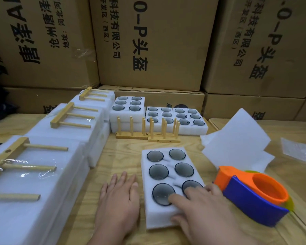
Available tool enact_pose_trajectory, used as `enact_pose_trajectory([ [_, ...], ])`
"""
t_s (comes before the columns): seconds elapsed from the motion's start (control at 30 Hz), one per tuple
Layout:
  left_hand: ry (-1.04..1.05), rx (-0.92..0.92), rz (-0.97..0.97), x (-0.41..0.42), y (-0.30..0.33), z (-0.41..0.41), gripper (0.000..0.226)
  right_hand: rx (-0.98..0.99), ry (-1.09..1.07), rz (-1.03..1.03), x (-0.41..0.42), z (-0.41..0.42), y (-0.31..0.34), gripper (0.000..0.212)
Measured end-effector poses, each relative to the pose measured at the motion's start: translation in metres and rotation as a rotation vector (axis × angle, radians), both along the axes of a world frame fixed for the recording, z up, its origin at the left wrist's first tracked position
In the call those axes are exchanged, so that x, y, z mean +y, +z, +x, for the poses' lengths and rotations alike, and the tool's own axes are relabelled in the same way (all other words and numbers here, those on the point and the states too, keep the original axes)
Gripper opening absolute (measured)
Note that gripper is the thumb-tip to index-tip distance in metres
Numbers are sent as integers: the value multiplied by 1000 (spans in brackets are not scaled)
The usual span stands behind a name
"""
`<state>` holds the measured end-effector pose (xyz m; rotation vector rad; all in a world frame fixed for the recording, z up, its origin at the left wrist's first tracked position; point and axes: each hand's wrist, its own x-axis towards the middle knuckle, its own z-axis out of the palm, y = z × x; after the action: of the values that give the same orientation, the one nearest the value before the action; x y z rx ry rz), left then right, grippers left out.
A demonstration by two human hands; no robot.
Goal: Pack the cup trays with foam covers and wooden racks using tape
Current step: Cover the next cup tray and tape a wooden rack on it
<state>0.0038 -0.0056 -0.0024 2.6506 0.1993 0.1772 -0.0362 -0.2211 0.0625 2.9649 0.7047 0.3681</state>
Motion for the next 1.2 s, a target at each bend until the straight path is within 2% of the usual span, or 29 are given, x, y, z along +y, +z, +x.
enact_pose_trajectory([
  [0.13,-5,10,-1,-2,2,-1,57,44,14,-7,4,-2,9,53],
  [0.23,-9,23,16,-3,3,-1,57,59,-25,254,6,7,19,63],
  [0.33,-7,29,25,-4,3,-2,57,-5,-45,328,15,28,22,61],
  [0.5,-5,30,32,-4,2,-2,58,295,-52,184,39,70,9,93],
  [0.57,-2,31,32,-5,1,-2,61,372,-70,149,46,77,-3,100],
  [0.73,6,21,38,-5,-1,-1,64,356,-92,154,49,83,-21,112],
  [0.87,-2,19,51,-5,-3,-1,63,362,-88,159,49,84,-21,114],
  [1.1,11,17,44,-5,-2,-2,60,364,-79,189,49,81,-18,100],
  [1.2,11,22,40,-5,-2,-1,60,438,-49,309,44,82,-10,80],
])
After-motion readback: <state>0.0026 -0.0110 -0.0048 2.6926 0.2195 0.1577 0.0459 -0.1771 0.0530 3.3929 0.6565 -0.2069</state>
